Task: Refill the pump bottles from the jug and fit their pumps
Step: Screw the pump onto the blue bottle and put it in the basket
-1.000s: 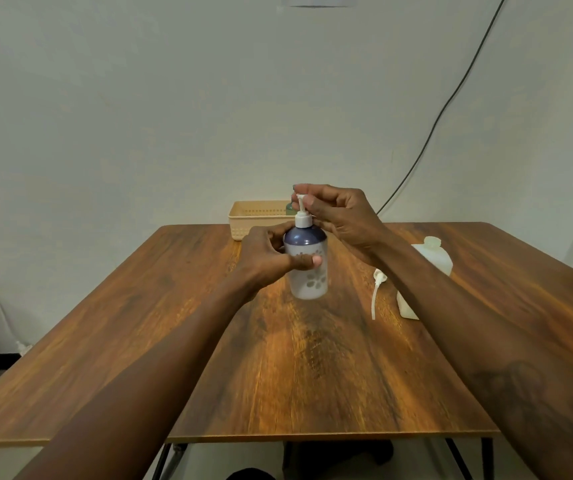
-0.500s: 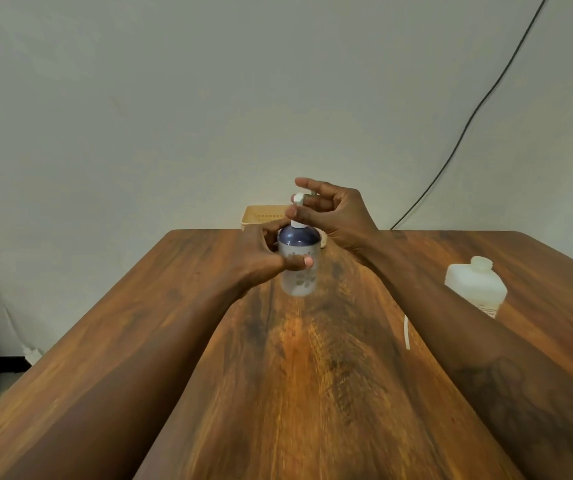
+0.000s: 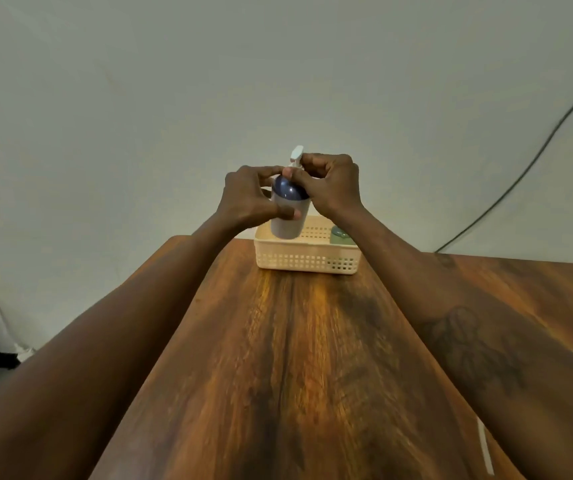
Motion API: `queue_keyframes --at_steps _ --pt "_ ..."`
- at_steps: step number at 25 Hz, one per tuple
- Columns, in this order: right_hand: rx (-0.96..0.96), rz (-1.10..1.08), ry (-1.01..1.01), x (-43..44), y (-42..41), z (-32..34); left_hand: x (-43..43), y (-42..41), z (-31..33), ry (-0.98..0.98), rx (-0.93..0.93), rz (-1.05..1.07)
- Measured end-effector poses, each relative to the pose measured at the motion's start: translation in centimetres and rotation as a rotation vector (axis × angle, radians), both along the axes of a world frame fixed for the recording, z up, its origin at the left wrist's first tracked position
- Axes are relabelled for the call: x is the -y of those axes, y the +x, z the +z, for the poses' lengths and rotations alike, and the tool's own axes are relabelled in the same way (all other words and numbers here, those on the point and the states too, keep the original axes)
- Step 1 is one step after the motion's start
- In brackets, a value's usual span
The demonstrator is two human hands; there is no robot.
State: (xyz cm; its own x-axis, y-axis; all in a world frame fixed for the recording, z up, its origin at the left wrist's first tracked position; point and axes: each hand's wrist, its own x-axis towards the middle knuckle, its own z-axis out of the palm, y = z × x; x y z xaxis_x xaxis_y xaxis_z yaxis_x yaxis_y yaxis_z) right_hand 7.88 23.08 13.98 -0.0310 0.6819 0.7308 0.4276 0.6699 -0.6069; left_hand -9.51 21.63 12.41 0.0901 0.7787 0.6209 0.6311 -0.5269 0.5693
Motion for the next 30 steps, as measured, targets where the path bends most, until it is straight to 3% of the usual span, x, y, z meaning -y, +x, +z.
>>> queue_keyframes --at_steps 11,17,30 --pt "0.073 -0.029 -0.180 -11.2 -5.0 -3.3 -10.4 -2.5 -2.4 -0.196 0.074 0.148" --pt "0.118 -0.010 -0.248 -12.9 -5.0 -6.1 -12.6 -3.7 -4.4 -0.346 0.021 0.123" --pt "0.110 -0.017 -0.367 -13.3 -4.0 -8.8 -13.1 -3.2 -5.7 -0.415 -0.161 0.124"
